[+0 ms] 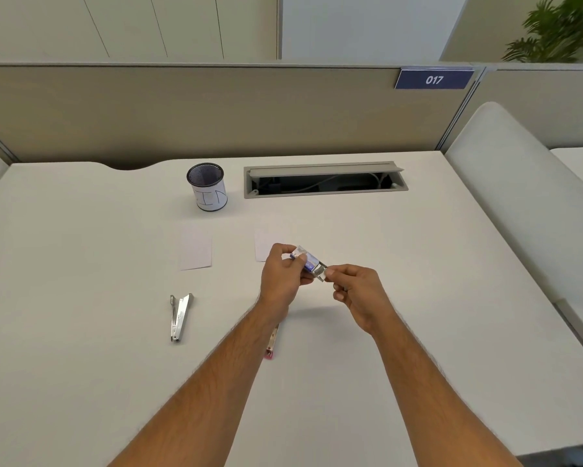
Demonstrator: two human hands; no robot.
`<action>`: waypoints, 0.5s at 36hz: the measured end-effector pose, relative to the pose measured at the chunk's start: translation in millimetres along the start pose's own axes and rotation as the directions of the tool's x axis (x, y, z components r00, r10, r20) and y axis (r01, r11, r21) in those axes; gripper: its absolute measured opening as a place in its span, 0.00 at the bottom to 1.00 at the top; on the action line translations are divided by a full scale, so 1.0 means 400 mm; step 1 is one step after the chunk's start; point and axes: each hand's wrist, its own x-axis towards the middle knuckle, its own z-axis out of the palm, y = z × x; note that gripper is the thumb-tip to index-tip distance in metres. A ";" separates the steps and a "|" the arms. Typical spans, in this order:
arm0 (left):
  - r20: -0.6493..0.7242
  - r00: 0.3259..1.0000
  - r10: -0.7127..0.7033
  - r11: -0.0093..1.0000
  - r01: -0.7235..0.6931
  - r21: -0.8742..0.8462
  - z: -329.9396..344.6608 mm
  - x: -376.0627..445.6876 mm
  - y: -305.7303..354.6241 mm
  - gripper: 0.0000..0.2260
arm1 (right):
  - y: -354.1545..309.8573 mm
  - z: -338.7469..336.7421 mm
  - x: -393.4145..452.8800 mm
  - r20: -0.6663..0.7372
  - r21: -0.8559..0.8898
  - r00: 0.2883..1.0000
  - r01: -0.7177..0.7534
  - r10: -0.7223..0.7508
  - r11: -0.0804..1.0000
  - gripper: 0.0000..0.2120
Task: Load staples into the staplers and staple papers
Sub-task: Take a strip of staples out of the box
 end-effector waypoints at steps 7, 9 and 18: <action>0.049 0.999 0.004 1.000 -0.006 0.031 0.015 -0.011 -0.007 0.07 | 0.006 0.001 0.006 -0.022 -0.021 0.999 0.034 -0.034 0.999 0.04; 0.052 0.999 -0.006 1.000 0.005 0.024 0.017 -0.013 -0.010 0.07 | 0.006 0.000 0.008 -0.026 -0.019 0.999 0.037 -0.038 0.999 0.04; 0.020 0.997 -0.070 0.997 0.070 -0.026 0.014 -0.003 -0.001 0.06 | -0.005 0.006 -0.002 0.013 0.039 0.999 0.030 -0.030 0.999 0.04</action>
